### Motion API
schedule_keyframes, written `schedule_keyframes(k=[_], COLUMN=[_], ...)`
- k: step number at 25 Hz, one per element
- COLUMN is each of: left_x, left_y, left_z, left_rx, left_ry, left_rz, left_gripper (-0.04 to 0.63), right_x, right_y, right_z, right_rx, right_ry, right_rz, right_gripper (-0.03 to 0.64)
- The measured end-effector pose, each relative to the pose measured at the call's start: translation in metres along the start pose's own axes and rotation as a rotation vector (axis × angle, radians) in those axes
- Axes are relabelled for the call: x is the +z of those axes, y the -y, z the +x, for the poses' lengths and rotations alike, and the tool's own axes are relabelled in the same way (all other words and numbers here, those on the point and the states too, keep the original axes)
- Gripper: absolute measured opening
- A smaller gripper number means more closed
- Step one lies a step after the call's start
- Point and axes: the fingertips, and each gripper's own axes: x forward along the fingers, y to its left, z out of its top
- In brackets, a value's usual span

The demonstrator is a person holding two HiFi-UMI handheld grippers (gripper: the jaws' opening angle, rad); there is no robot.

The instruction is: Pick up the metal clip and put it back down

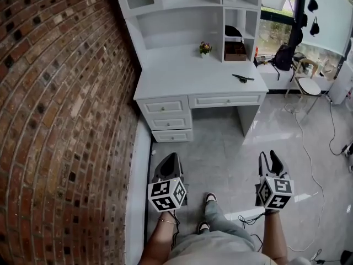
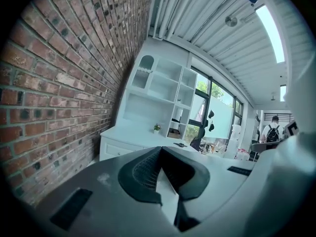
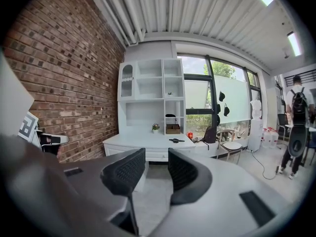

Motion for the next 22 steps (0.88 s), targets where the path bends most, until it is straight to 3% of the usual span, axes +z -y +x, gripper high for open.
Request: schedule_keyframes(k=[22], left_x=[0.060], left_y=[-0.031], left_z=[0.191], left_rx=[0.076], left_ry=[0.025], left_rz=[0.017], left_gripper=[0.011], right_x=[0.057], right_y=[0.025], right_z=[0.217], right_rx=[0.094], right_ry=[-0.013], right_rz=[-0.009], right_gripper=[0.143])
